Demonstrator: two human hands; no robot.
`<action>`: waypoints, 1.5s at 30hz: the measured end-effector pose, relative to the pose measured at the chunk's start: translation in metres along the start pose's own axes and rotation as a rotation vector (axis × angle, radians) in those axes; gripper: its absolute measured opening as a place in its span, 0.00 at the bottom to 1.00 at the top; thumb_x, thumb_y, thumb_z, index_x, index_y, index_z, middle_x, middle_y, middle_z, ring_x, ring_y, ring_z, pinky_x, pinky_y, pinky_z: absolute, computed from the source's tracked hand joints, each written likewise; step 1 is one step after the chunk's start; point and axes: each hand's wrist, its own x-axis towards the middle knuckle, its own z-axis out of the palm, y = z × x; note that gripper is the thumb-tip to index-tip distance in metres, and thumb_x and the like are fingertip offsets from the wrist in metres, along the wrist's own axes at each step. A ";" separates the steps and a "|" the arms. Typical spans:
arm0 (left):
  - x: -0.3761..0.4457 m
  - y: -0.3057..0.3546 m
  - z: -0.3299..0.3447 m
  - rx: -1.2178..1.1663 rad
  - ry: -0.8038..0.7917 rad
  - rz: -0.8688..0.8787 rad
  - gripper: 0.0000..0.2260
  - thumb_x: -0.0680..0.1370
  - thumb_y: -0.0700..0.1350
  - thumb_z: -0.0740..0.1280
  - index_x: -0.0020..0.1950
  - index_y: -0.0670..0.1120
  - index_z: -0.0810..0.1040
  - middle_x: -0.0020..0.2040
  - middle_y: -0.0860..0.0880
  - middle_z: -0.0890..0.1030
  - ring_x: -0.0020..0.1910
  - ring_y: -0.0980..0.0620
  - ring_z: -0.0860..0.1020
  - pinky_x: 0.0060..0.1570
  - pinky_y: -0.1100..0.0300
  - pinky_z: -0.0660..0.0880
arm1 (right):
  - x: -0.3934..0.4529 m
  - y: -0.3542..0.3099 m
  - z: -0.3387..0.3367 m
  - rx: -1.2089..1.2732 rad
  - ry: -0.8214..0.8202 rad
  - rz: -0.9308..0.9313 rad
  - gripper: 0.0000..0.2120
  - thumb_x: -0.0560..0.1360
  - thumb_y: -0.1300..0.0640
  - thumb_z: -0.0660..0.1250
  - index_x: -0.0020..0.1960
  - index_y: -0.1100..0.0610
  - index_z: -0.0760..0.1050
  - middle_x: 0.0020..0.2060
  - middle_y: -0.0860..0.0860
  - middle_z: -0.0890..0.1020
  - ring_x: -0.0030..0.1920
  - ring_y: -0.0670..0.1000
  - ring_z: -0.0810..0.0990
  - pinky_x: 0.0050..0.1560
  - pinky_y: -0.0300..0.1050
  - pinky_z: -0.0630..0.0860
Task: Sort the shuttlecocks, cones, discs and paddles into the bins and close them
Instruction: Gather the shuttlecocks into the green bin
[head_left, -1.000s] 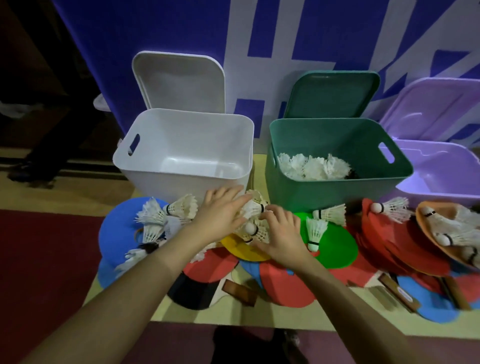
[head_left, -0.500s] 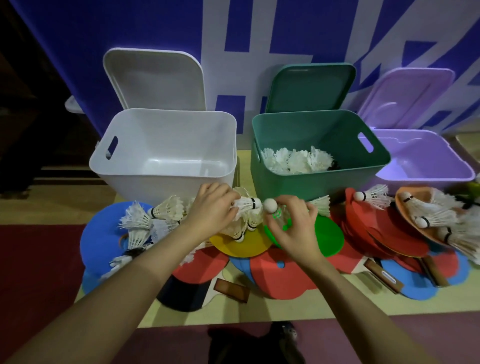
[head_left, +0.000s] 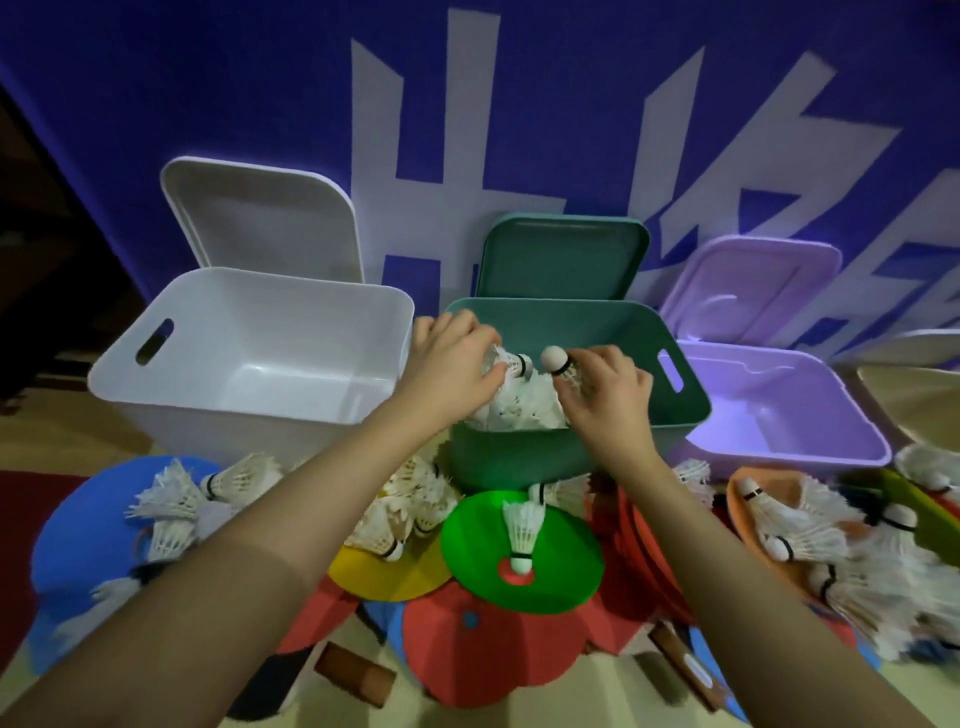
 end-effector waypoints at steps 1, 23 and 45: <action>0.007 0.002 0.009 0.013 -0.036 -0.022 0.16 0.78 0.53 0.61 0.63 0.48 0.73 0.60 0.49 0.73 0.60 0.49 0.68 0.60 0.54 0.57 | 0.006 0.008 0.003 -0.042 -0.049 0.027 0.15 0.74 0.53 0.67 0.59 0.55 0.76 0.52 0.54 0.76 0.55 0.56 0.73 0.54 0.47 0.58; -0.043 -0.047 -0.020 0.002 -0.017 -0.010 0.12 0.79 0.47 0.60 0.56 0.43 0.78 0.53 0.45 0.78 0.53 0.45 0.74 0.54 0.53 0.67 | -0.039 -0.057 0.033 0.120 -0.179 -0.255 0.16 0.74 0.49 0.58 0.54 0.56 0.77 0.49 0.52 0.78 0.49 0.56 0.75 0.48 0.47 0.62; -0.184 -0.139 -0.002 0.039 -0.218 0.004 0.28 0.70 0.63 0.56 0.60 0.45 0.75 0.52 0.47 0.76 0.52 0.44 0.76 0.53 0.53 0.61 | -0.127 -0.120 0.114 0.063 -0.285 -0.270 0.06 0.74 0.54 0.61 0.43 0.54 0.75 0.48 0.50 0.77 0.47 0.54 0.76 0.46 0.45 0.57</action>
